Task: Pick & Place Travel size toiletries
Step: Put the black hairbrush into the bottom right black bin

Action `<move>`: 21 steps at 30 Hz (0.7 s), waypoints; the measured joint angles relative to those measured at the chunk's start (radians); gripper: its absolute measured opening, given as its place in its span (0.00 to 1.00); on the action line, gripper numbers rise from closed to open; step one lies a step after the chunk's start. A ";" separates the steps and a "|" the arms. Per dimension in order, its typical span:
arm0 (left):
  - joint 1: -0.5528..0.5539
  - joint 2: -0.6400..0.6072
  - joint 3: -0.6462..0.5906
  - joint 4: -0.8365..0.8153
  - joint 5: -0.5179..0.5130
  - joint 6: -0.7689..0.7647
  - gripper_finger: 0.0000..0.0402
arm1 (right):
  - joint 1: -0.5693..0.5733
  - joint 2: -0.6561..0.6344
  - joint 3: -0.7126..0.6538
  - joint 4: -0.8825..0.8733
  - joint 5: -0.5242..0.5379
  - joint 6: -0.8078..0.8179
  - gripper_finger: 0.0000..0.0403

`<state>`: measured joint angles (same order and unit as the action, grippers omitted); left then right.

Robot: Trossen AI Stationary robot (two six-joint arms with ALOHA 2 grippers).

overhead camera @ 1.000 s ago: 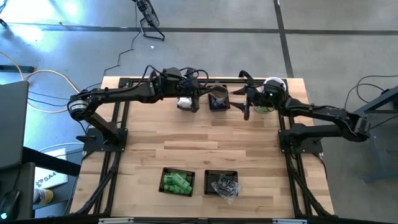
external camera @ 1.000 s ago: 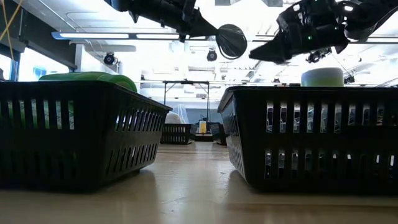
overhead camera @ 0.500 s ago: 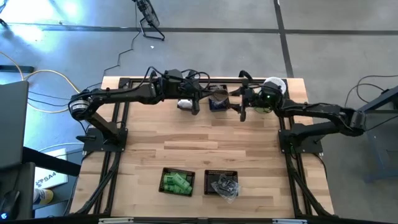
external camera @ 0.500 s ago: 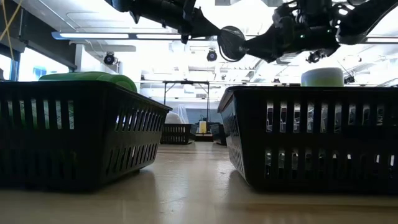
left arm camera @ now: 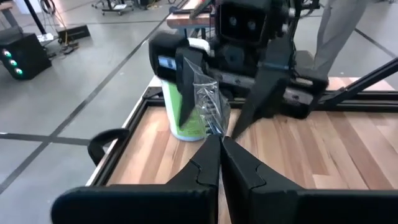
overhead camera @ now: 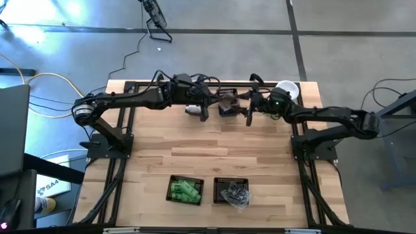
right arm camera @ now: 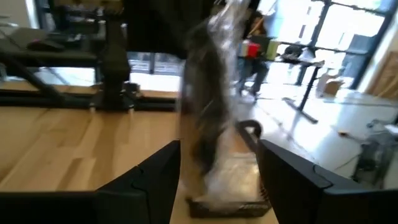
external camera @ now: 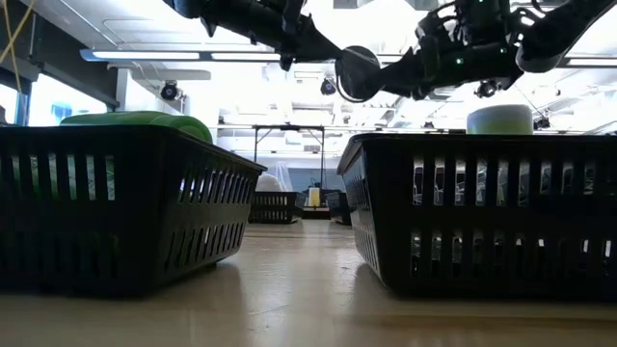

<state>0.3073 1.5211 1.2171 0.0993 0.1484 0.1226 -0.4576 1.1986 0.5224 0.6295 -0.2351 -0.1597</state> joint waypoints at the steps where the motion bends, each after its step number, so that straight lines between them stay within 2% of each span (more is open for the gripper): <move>1: 0.000 0.000 0.000 -0.002 0.000 0.000 0.01 | 0.000 -0.008 0.000 0.001 0.015 -0.007 0.51; 5: 0.000 0.000 0.000 0.005 0.000 0.001 0.01 | -0.002 -0.061 0.000 -0.050 0.015 -0.020 0.51; 11: 0.000 0.000 0.000 0.012 0.002 0.002 0.01 | -0.002 -0.077 0.001 -0.074 -0.113 0.014 0.51; 15: -0.004 0.000 0.000 0.012 0.053 0.000 0.01 | 0.009 -0.058 0.001 -0.063 -0.107 0.040 0.51; 21: -0.021 0.004 0.000 0.033 0.055 0.001 0.01 | 0.038 -0.037 0.001 -0.029 -0.106 0.024 0.47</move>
<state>0.2859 1.5253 1.2167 0.1325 0.2033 0.1240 -0.4199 1.1613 0.5236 0.6004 -0.3412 -0.1360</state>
